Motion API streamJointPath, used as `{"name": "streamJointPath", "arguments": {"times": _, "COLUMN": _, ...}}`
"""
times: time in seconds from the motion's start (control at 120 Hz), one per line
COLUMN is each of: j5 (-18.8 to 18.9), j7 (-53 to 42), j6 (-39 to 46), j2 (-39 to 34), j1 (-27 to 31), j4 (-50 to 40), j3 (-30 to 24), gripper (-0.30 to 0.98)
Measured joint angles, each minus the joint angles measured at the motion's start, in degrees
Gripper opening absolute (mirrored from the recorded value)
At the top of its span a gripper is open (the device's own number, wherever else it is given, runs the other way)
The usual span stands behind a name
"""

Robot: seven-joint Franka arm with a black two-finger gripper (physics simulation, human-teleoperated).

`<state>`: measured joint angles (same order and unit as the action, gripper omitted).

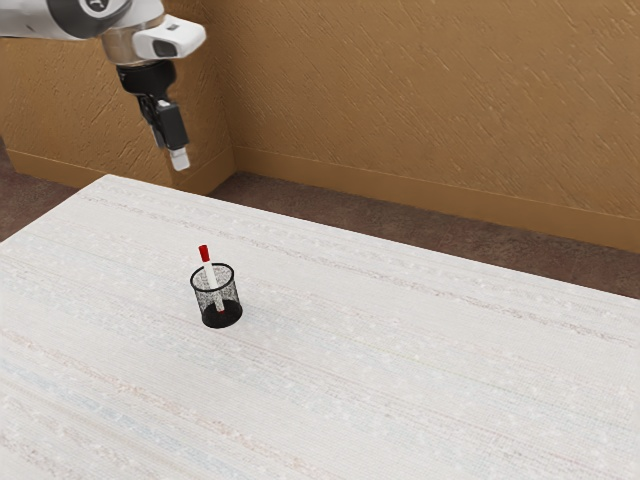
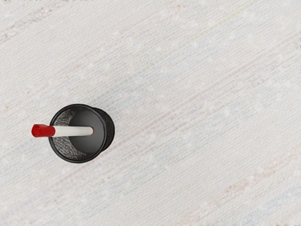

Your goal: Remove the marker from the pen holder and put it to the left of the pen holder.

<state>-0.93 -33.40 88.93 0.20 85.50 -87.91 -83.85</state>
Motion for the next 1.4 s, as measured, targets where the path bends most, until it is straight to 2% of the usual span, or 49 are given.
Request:
{"name": "streamJointPath", "arguments": {"times": 0.233, "j5": 0.11, "j7": -4.91, "j6": -0.02, "j2": 0.61, "j1": 1.12, "j4": -0.01, "j3": -0.06, "gripper": 0.69}}
{"name": "streamJointPath", "arguments": {"times": 0.333, "j5": -1.42, "j7": -11.57, "j6": -0.94, "j2": 1.13, "j1": 2.27, "j4": -0.10, "j3": -0.63, "gripper": 0.69}}
{"name": "streamJointPath", "arguments": {"times": 0.417, "j5": 2.42, "j7": -21.22, "j6": -0.44, "j2": 2.83, "j1": 0.16, "j4": -0.07, "j3": -1.06, "gripper": 0.69}}
{"name": "streamJointPath", "arguments": {"times": 0.508, "j5": 7.24, "j7": -34.08, "j6": 2.42, "j2": 12.68, "j1": -9.06, "j4": -3.47, "j3": 0.30, "gripper": 0.69}}
{"name": "streamJointPath", "arguments": {"times": 0.533, "j5": 9.60, "j7": -37.33, "j6": 3.22, "j2": 16.41, "j1": -14.67, "j4": -3.69, "j3": 4.14, "gripper": 0.69}}
{"name": "streamJointPath", "arguments": {"times": 0.583, "j5": 14.10, "j7": -43.42, "j6": 4.60, "j2": 23.20, "j1": -30.89, "j4": -1.93, "j3": 17.38, "gripper": 0.69}}
{"name": "streamJointPath", "arguments": {"times": 0.608, "j5": 15.86, "j7": -46.32, "j6": 5.41, "j2": 26.18, "j1": -36.62, "j4": -0.69, "j3": 22.31, "gripper": 0.69}}
{"name": "streamJointPath", "arguments": {"times": 0.65, "j5": 18.47, "j7": -50.90, "j6": 6.84, "j2": 30.55, "j1": -41.82, "j4": 0.69, "j3": 27.04, "gripper": 0.69}}
{"name": "streamJointPath", "arguments": {"times": 0.708, "j5": 22.12, "j7": -56.81, "j6": 8.60, "j2": 35.11, "j1": -44.80, "j4": 1.67, "j3": 29.78, "gripper": 0.69}}
{"name": "streamJointPath", "arguments": {"times": 0.8, "j5": 26.04, "j7": -65.03, "j6": 11.17, "j2": 38.40, "j1": -46.07, "j4": 2.91, "j3": 31.21, "gripper": 0.68}}
{"name": "streamJointPath", "arguments": {"times": 0.95, "j5": 28.17, "j7": -73.20, "j6": 14.34, "j2": 39.06, "j1": -45.14, "j4": 5.41, "j3": 35.29, "gripper": 0.69}}
{"name": "streamJointPath", "arguments": {"times": 1.075, "j5": 26.70, "j7": -75.35, "j6": 16.15, "j2": 38.23, "j1": -42.90, "j4": 5.61, "j3": 39.27, "gripper": 0.68}}
{"name": "streamJointPath", "arguments": {"times": 1.4, "j5": 24.23, "j7": -71.71, "j6": 17.85, "j2": 36.87, "j1": -39.98, "j4": 2.30, "j3": 39.95, "gripper": 0.66}}
